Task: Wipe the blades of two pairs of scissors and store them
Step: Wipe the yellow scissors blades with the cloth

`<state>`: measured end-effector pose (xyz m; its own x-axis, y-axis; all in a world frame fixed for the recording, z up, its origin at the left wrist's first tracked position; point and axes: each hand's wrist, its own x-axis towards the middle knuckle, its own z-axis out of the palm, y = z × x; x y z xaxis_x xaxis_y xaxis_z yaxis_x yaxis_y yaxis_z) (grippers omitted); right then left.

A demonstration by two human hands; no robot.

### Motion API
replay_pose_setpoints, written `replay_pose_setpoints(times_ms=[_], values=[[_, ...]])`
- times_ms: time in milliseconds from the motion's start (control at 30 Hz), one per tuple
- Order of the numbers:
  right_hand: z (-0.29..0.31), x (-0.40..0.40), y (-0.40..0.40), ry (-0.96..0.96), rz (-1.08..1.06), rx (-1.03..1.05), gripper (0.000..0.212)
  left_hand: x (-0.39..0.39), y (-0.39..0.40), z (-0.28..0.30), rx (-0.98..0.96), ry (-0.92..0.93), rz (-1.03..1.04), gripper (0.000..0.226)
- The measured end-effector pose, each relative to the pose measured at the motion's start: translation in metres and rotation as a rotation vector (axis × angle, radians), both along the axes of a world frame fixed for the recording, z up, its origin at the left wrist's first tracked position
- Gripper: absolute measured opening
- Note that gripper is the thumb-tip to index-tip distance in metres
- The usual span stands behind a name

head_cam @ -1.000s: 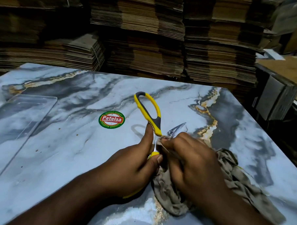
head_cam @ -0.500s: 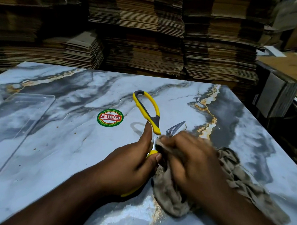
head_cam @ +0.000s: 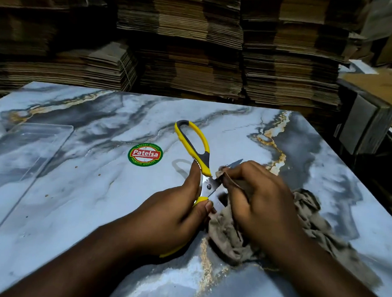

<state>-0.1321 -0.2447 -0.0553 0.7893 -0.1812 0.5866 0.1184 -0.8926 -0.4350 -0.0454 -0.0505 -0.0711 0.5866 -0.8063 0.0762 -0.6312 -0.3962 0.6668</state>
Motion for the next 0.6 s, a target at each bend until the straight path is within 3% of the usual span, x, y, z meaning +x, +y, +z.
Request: replay_pose_setpoints(times_ms=[133,233,367,500,600], values=[[-0.002,-0.003,0.009,0.018,0.053,-0.166,0.013,0.000,0.000,0.002,-0.003,0.012,-0.025,0.080],[0.001,0.000,-0.009,-0.034,-0.105,-0.099,0.008,0.001,0.001,-0.001,-0.025,0.015,-0.032,0.079],[-0.005,-0.009,0.020,-0.018,0.047,-0.180,0.013,0.001,0.000,-0.003,-0.039,0.016,-0.026,0.082],[-0.001,0.002,-0.006,-0.036,-0.077,-0.073,0.012,0.004,0.000,-0.002,-0.070,0.056,-0.035,0.082],[-0.003,-0.006,0.013,-0.003,0.071,-0.067,0.014,0.003,0.000,-0.002,-0.058,0.041,-0.045,0.086]])
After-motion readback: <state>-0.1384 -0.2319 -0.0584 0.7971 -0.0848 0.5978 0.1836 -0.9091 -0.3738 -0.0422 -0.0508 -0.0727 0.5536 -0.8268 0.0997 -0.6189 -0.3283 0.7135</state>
